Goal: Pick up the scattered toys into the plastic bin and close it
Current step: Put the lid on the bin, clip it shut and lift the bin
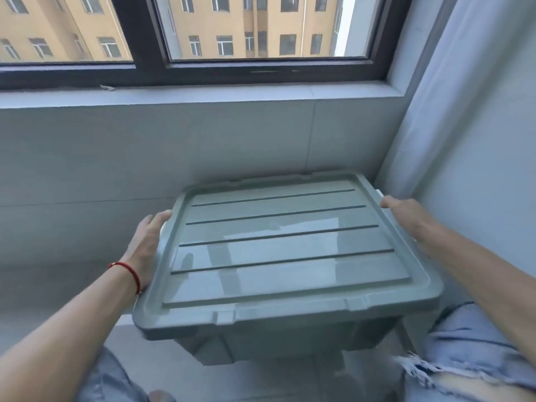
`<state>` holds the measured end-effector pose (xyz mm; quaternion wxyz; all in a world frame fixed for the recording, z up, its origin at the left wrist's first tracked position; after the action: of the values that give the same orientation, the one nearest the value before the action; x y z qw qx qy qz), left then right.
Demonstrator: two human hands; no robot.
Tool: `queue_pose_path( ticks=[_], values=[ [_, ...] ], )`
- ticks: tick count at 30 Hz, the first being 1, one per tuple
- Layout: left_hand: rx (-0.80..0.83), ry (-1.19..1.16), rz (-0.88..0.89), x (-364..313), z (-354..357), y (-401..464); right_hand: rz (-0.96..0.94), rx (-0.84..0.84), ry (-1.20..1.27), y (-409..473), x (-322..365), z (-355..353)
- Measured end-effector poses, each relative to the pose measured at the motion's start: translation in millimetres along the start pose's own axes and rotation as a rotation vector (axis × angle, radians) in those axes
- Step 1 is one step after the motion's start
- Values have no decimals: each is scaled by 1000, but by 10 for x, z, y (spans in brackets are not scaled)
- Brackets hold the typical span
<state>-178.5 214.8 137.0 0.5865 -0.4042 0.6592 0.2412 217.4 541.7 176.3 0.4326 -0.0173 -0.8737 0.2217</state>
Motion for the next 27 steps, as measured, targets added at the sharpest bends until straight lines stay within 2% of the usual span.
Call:
queue_pose_path(
  ticks=[3,6,8,13,22,27],
  values=[
    [18,61,-63,225,205,26,145,-53,9,196,-448,-2],
    [-16,165,-53,453,405,27,229,-34,-3,351,-766,81],
    [-37,270,-88,563,510,5,211,-28,-52,444,-827,135],
    [-7,341,-132,852,755,82,245,-37,-139,674,-954,217],
    [50,368,-205,1029,988,234,202,-4,-220,1066,-1054,317],
    [145,379,-262,1140,1020,247,193,30,-267,1314,-1247,327]
  ],
)
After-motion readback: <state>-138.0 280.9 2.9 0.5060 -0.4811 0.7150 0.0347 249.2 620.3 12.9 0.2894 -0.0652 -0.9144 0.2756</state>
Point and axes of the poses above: each hand's wrist, its own y-axis towards the middle knuckle, its own z-axis out of the palm, x = y × z, the point moved 6 cm from there along y, towards the middle knuckle, and after that the axes turned 8 degrees about z, right-handed, at the moved point
